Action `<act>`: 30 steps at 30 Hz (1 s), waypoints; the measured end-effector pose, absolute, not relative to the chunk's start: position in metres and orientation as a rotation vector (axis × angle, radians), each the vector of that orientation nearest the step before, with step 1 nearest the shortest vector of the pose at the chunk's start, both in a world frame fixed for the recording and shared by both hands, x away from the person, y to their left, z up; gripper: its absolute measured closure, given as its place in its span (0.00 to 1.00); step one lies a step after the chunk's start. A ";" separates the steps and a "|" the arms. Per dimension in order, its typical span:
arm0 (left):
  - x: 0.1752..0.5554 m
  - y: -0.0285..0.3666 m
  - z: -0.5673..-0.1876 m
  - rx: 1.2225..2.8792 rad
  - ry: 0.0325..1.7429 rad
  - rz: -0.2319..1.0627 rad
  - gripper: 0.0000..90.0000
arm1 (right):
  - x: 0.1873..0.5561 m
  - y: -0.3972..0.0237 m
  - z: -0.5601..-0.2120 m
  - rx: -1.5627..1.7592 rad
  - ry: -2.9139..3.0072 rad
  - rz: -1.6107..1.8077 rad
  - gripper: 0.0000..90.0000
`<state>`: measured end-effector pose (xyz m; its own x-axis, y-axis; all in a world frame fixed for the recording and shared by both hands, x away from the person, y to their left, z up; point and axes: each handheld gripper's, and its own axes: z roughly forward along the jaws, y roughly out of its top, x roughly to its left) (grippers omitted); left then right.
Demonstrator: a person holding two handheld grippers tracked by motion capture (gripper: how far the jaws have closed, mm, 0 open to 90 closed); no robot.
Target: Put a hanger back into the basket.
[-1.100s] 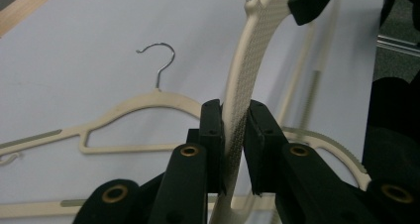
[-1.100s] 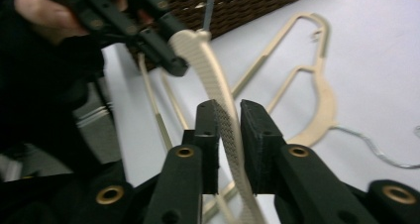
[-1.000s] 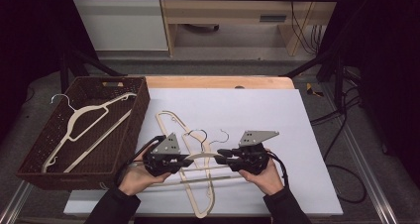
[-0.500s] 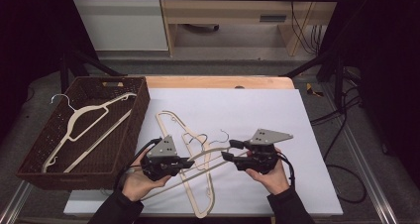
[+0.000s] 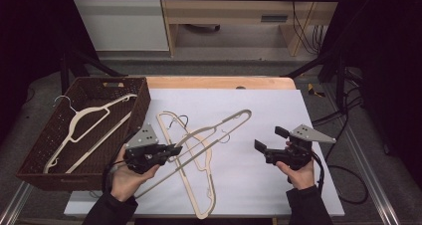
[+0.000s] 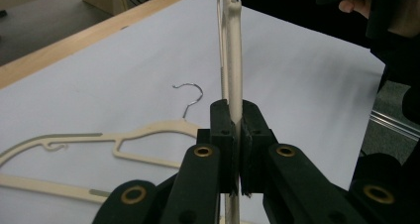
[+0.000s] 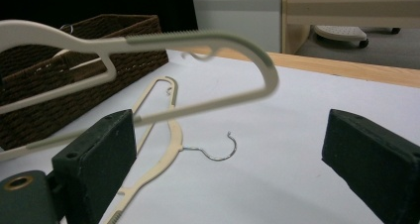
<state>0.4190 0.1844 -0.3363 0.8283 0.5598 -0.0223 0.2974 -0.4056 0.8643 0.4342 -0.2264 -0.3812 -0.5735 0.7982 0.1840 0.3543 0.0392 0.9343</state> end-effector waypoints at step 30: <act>0.455 0.287 -0.239 1.977 0.709 0.536 0.97 | 0.430 -0.242 -0.379 1.164 1.898 1.514 0.04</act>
<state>0.4550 0.2871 -0.2391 0.7371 0.6708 0.0814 0.2617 -0.3946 0.8808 0.4299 -0.2420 -0.3792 -0.5457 0.8233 0.1560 0.3352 0.0438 0.9411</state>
